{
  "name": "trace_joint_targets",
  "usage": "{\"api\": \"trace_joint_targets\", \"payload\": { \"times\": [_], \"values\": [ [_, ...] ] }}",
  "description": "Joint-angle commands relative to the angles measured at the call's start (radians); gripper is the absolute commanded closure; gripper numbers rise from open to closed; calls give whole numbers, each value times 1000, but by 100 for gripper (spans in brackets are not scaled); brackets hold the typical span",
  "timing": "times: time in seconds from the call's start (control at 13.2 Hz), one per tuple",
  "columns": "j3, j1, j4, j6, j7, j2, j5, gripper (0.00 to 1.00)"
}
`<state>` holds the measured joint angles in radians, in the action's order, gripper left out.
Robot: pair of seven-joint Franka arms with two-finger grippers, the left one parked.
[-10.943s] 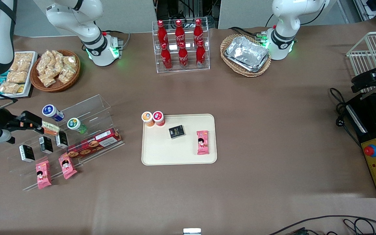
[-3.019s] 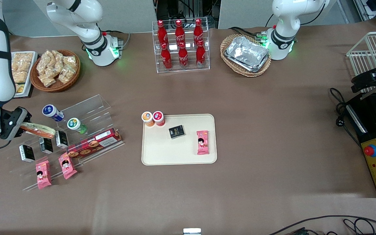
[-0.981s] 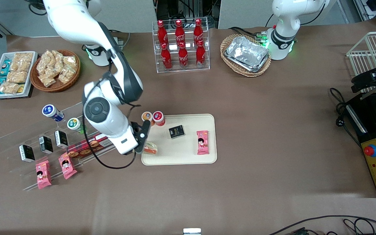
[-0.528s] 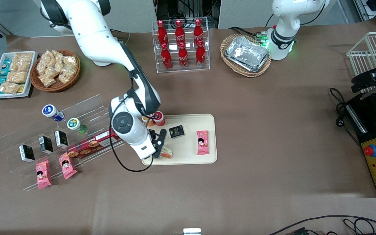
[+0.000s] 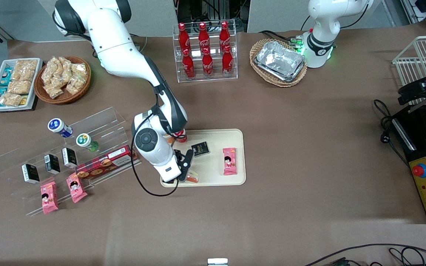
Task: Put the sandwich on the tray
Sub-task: 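Lower the sandwich onto the tray and open the right gripper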
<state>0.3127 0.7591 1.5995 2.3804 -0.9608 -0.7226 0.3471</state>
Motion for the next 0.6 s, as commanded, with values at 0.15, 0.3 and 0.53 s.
{"api": "trace_joint_targets", "payload": {
  "times": [0.15, 0.3, 0.53],
  "values": [
    [19, -61, -20, -110, 175, 149, 98, 0],
    [48, -86, -21, -185, 183, 201, 96, 0],
    [158, -89, -32, -329, 206, 285, 93, 0]
  ]
}}
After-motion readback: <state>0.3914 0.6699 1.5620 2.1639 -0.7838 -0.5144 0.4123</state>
